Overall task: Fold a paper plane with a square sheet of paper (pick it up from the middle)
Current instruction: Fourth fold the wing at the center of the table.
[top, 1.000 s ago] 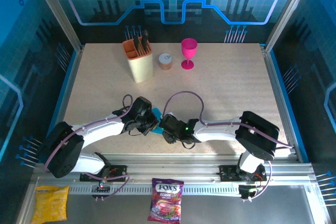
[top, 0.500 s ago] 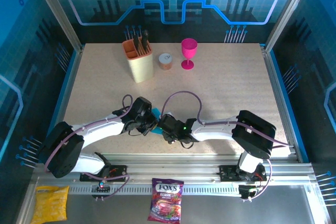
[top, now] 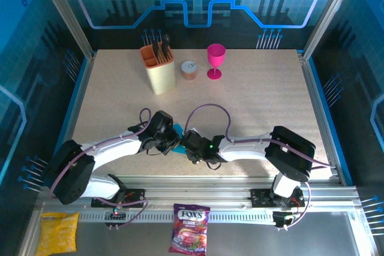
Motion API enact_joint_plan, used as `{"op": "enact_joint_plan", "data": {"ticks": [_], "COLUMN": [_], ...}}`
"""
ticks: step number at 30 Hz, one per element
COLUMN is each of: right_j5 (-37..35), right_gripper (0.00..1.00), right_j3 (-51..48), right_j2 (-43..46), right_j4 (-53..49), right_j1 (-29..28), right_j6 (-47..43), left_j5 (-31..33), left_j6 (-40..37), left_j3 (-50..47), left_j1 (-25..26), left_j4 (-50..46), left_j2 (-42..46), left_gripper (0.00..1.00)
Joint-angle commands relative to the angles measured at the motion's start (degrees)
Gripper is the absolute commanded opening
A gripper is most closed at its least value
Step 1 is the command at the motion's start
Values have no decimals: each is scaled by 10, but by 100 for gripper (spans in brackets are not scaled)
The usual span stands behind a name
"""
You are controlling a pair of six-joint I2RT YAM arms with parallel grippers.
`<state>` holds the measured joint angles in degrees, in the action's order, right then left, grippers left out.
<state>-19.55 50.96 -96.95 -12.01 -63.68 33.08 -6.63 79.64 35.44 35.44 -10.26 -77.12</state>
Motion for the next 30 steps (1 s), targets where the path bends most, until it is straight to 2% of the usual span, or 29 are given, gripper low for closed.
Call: {"op": "enact_joint_plan", "data": {"ticks": [1, 9, 12, 15, 19, 21, 25, 28, 30], "right_j5": [-11, 4, 21, 37, 53, 62, 89, 122, 143], "right_gripper": [21, 0, 0, 0, 0, 0, 0, 0, 0], "right_j3": [7, -2, -18, -26, -35, -41, -54, -61, -64], "right_j2": [-5, -14, -17, -22, -28, -30, -32, -34, -37], "right_j4": [-9, 6, 20, 30, 38, 42, 57, 69, 72], "right_j1": [4, 13, 20, 25, 31, 35, 45, 58, 66], "right_j6": [1, 5, 9, 16, 28, 35, 46, 51, 51], "left_j5": [9, 12, 17, 28, 69, 94, 119, 114, 107], "left_j6": [7, 7, -8, -48, -115, -143, -194, -228, -244], "left_j3": [-9, -8, -2, 19, 47, 53, 46, 33, 18], "left_j1": [4, 4, 4, 4, 4, 4, 3, 3, 4], "left_j4": [-17, -18, -20, -38, -81, -99, -99, -86, -71], "left_j2": [14, 18, 23, 30, 54, 69, 95, 107, 112], "left_gripper": [0, 0, 0, 12, 34, 39, 38, 29, 19]}}
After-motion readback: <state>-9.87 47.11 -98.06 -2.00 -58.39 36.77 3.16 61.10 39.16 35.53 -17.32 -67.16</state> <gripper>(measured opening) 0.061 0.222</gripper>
